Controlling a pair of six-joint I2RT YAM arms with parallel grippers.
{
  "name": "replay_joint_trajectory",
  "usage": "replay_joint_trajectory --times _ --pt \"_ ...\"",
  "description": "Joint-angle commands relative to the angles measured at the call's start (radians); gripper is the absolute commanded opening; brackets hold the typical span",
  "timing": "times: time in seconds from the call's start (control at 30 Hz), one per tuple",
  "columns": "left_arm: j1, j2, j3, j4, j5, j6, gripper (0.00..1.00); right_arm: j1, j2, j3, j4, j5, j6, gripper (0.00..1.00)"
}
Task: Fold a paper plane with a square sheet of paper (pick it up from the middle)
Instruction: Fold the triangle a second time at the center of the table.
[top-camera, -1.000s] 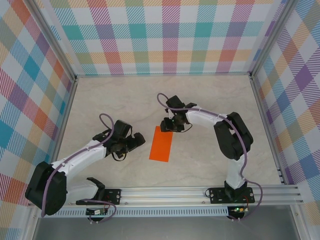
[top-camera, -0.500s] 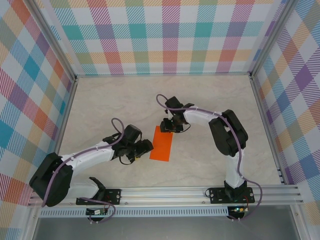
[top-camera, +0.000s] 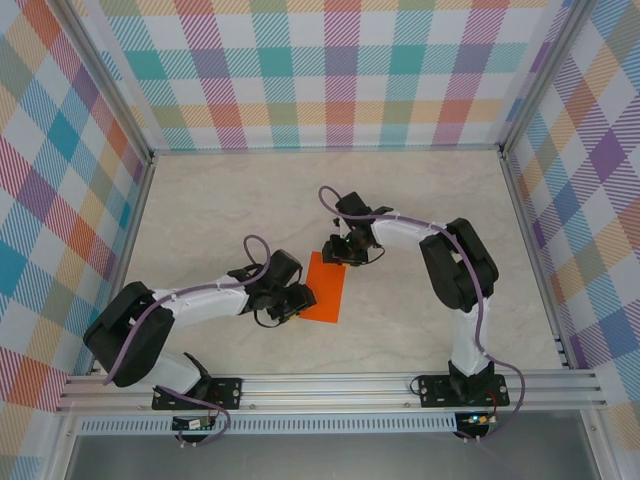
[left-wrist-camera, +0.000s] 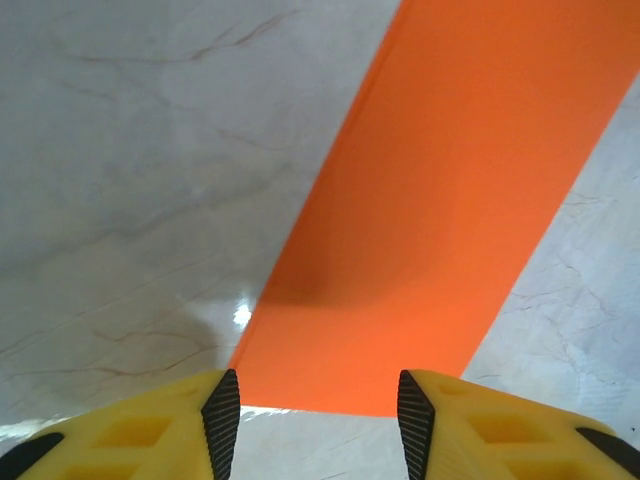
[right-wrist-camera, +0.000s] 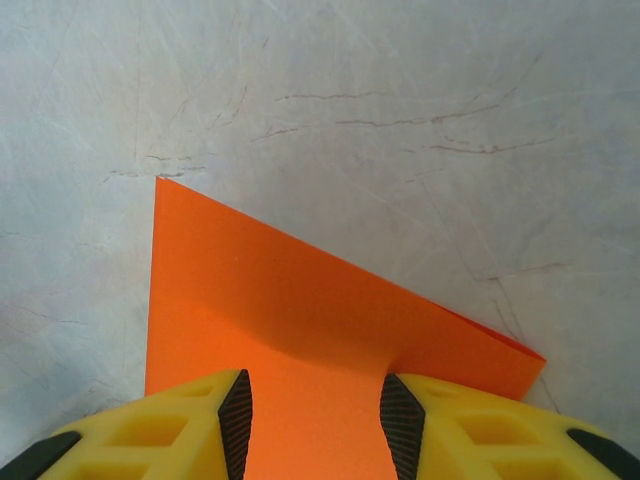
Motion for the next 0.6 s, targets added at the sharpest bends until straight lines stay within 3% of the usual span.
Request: replay_joint_trajectory --times 0.0,0.33,0.57 --pt "-0.015 0.031 0.038 -0.021 -0.005 0.005 0.46 -0.008 0.064 -0.055 -0.030 0.053 0.004 0.43" --pt "-0.042 0.087 0.092 -0.124 -0.054 0.028 0.53 -0.014 0.068 -0.060 -0.026 0.045 -0.001 0.43" --pt "-0.054 0.138 0.121 -0.096 -0.035 0.035 0.52 -0.014 0.071 -0.064 -0.022 0.037 0.002 0.43"
